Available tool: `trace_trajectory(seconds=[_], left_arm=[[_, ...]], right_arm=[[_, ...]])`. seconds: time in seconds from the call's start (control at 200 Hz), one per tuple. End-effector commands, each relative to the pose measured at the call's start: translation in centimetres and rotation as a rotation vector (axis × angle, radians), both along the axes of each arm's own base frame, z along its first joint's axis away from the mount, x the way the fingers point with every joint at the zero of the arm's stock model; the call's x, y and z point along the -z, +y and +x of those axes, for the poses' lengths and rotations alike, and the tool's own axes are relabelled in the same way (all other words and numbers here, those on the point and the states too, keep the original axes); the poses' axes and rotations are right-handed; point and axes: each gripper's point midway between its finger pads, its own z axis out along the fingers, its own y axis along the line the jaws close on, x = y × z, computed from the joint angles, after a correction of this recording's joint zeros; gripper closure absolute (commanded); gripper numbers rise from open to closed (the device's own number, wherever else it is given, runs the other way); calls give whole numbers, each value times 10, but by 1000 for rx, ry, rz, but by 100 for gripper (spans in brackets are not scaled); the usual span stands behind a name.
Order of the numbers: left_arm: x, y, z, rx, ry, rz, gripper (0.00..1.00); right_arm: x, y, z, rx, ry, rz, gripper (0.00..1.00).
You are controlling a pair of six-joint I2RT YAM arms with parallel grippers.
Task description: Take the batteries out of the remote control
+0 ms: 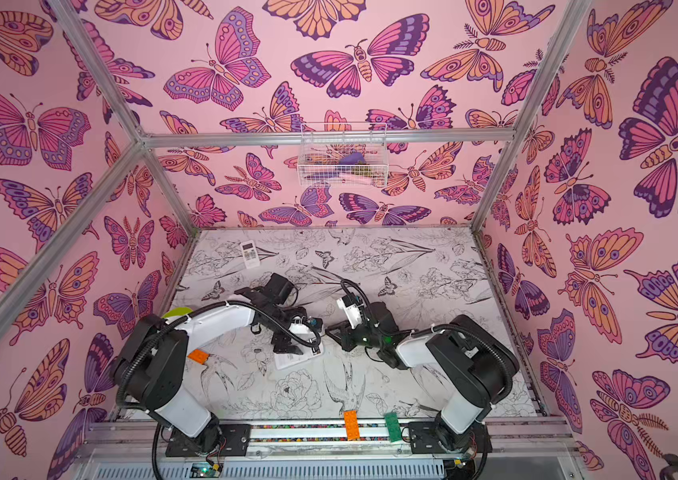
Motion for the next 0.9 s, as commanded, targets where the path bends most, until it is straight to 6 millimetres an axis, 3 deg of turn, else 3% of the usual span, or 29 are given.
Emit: trace_trajectory(seconds=[0.0, 0.275, 0.431, 0.626, 0.801, 0.897], left_arm=[[1, -4, -10, 11, 77, -10, 18], [8, -1, -3, 107, 23, 36, 32], [6, -4, 5, 112, 26, 20, 34], [9, -11, -2, 147, 62, -22, 36], [17, -8, -5, 192, 56, -10, 47], [17, -9, -9, 204, 68, -23, 48]], right_arm=[[-9, 0, 1, -5, -21, 38, 100], [-7, 0, -6, -29, -7, 58, 100], [-5, -1, -8, -34, 4, 53, 100], [-3, 1, -10, -51, 15, 60, 100], [-3, 3, -11, -58, 20, 72, 100], [-3, 4, -11, -62, 24, 79, 100]])
